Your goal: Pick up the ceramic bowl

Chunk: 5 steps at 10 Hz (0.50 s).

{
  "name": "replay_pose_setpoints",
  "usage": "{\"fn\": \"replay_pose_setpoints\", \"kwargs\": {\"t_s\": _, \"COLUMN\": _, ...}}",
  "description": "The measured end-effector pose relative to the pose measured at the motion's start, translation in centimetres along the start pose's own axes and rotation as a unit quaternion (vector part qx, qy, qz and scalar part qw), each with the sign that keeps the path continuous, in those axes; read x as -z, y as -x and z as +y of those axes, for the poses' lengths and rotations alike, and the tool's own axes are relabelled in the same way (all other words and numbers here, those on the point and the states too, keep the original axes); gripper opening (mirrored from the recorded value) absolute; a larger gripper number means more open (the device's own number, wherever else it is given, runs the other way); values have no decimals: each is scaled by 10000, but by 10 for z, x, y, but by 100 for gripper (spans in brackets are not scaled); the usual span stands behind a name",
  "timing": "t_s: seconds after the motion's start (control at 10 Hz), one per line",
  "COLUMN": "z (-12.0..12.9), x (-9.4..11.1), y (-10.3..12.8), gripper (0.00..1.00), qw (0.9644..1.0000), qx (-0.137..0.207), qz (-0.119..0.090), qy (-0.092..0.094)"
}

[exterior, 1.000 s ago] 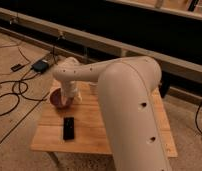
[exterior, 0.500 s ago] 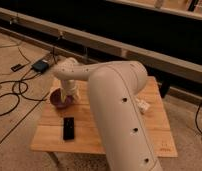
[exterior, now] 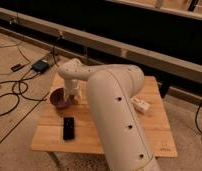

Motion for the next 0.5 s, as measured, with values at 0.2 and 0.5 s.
{"fn": "replay_pose_setpoints", "kwargs": {"t_s": 0.2, "z": 2, "x": -5, "y": -1, "gripper": 38, "qw": 9999, "qx": 100, "qz": 98, "qy": 99}}
{"fn": "replay_pose_setpoints", "kwargs": {"t_s": 0.5, "z": 24, "x": 5, "y": -4, "gripper": 7, "qw": 9959, "qx": 344, "qz": 253, "qy": 792}}
